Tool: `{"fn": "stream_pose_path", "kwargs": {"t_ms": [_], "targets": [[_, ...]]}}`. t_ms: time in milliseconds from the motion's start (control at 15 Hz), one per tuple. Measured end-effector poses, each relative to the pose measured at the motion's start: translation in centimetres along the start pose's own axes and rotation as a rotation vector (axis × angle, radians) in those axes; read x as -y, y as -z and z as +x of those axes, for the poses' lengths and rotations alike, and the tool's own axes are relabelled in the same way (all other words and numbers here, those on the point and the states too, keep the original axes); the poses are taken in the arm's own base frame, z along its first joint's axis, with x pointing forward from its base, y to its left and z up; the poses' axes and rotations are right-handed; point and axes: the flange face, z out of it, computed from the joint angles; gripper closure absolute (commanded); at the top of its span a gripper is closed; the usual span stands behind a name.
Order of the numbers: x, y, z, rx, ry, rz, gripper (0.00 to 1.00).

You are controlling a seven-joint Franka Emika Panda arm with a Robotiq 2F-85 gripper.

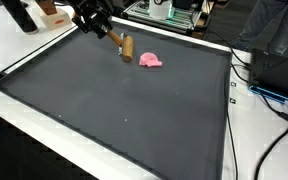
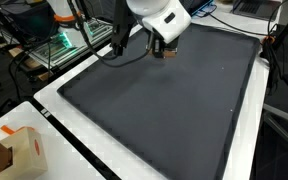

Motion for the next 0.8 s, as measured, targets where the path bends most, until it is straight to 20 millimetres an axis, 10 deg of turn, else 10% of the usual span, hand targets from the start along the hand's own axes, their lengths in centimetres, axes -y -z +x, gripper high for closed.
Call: {"fn": "stream_pose_path", "kwargs": {"t_ms": [800], "targets": [[13.8, 0.4, 3.9, 0.061, 0.065, -0.289, 0.76]]}}
